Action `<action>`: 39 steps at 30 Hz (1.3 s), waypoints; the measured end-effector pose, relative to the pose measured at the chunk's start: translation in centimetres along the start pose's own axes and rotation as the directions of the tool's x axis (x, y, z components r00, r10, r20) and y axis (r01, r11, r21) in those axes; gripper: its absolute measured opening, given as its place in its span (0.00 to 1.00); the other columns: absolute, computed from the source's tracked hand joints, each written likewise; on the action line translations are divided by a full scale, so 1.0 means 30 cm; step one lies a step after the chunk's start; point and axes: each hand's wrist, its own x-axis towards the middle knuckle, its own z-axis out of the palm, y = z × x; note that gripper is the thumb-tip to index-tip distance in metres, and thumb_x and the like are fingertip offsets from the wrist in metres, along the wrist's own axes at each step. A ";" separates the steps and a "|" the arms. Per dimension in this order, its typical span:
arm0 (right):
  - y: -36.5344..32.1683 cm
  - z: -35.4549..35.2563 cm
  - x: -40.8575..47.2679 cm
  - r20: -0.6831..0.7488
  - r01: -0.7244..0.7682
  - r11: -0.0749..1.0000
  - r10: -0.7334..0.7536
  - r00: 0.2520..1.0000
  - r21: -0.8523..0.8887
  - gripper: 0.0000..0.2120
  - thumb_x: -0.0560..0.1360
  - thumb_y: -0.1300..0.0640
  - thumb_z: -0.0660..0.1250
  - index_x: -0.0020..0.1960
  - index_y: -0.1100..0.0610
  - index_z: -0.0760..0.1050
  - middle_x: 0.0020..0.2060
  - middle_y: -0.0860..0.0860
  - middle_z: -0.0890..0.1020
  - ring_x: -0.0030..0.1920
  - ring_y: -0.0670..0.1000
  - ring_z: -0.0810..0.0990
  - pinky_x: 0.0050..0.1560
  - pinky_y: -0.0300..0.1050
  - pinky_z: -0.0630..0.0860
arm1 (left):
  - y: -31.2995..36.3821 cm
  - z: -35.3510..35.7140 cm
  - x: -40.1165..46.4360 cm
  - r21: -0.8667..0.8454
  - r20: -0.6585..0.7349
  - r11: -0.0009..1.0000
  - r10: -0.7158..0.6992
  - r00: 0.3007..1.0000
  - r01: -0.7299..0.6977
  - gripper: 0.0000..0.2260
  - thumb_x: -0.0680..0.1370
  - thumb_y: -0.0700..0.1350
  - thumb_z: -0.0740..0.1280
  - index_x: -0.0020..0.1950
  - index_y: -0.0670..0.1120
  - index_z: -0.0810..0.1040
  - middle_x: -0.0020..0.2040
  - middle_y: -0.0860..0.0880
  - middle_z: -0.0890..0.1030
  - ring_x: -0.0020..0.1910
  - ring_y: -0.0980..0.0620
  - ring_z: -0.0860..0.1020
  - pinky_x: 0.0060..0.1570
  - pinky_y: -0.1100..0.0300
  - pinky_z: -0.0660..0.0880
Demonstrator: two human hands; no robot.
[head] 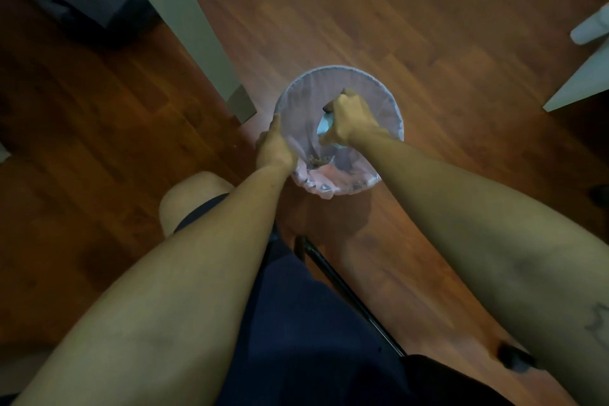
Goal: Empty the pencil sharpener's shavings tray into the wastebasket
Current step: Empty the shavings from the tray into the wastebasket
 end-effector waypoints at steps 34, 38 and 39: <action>-0.283 -0.450 -0.403 -0.167 0.115 0.690 0.008 0.986 0.714 0.30 0.58 0.68 0.81 0.59 0.60 0.79 0.55 0.59 0.84 0.56 0.56 0.84 0.61 0.51 0.80 | 0.106 -0.735 -0.519 0.044 -0.423 0.942 0.320 0.848 -0.334 0.21 0.78 0.50 0.67 0.69 0.46 0.75 0.66 0.45 0.79 0.66 0.45 0.76 0.66 0.56 0.71; -0.429 -0.557 -0.511 -0.212 0.252 0.617 -0.138 0.967 0.746 0.29 0.60 0.70 0.81 0.60 0.63 0.79 0.54 0.59 0.84 0.50 0.54 0.83 0.53 0.48 0.82 | 0.085 -0.894 -0.671 0.060 -0.560 0.911 0.369 0.741 -0.408 0.18 0.78 0.51 0.67 0.64 0.45 0.79 0.58 0.46 0.83 0.60 0.48 0.79 0.63 0.56 0.75; -0.464 -0.586 -0.532 -0.222 0.284 0.603 -0.176 0.959 0.746 0.29 0.60 0.70 0.80 0.60 0.64 0.79 0.55 0.60 0.83 0.50 0.55 0.83 0.52 0.47 0.82 | 0.078 -0.932 -0.708 0.067 -0.585 0.902 0.381 0.716 -0.426 0.17 0.77 0.52 0.67 0.63 0.46 0.79 0.56 0.47 0.84 0.59 0.49 0.80 0.62 0.55 0.76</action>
